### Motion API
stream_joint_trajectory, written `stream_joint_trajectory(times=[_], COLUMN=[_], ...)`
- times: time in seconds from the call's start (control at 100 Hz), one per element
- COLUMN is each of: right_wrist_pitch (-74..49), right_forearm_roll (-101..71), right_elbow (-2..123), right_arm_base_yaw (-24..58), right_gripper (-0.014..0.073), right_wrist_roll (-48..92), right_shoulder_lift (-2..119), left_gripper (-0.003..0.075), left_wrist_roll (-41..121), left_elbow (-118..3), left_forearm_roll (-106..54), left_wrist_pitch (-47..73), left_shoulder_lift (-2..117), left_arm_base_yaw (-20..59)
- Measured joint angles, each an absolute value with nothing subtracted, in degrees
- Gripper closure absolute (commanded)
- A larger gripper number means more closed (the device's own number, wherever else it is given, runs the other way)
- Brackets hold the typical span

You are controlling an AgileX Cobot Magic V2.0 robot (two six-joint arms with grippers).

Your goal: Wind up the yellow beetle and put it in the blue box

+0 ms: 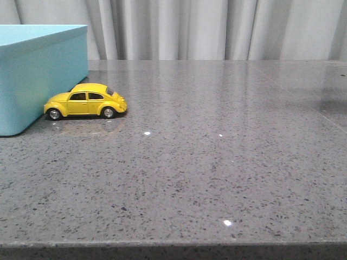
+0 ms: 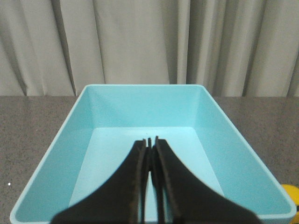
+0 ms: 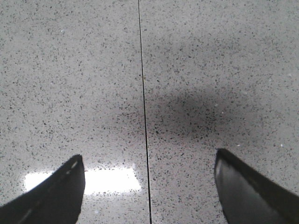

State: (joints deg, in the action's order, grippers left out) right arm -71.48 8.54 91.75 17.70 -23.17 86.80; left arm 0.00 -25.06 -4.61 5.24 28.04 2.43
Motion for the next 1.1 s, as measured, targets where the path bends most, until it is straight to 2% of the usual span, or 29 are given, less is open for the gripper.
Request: stream_joint_trajectory(times=[0.24,0.56,0.63,0.7,0.9,0.99,1.1], right_wrist_pitch=[-71.5,-71.5,-71.5,-71.5,-71.5,-71.5,-71.6], right_forearm_roll=[8.5,8.5,8.4,8.2,8.1,8.1,8.1], right_elbow=[91.8,91.8,91.8,91.8,91.8,91.8,91.8], right_arm_base_yaw=[17.7,19.7,20.5,20.8,20.9,20.9,20.9], right_gripper=[0.0024,0.0024,0.0024,0.0024,0.0024,0.0024,0.0024], right_wrist_roll=[-22.6,-22.4,-22.4,-22.4,-22.4,-22.4,-22.4], right_shoulder_lift=[86.8,86.8,86.8,86.8,86.8,86.8,86.8], left_gripper=[0.0738,0.0725,0.0673,0.0586,0.0259,0.0206,0.0204], left_wrist_roll=[0.0,3.6,6.1,8.9,17.3,19.9,24.4], left_elbow=[-34.3,-52.4,-56.7,-60.9,-71.8,-75.9,-80.6], left_forearm_roll=[-4.6,-4.6,-4.6,-4.6,-4.6,-4.9,-4.9], left_wrist_pitch=[13.7,27.1,30.6,34.0,42.5,45.8,48.7], left_shoulder_lift=[35.9,52.4,56.8,61.2,73.0,77.3,81.4], left_arm_base_yaw=[3.0,12.9,14.7,16.4,20.2,21.9,24.0])
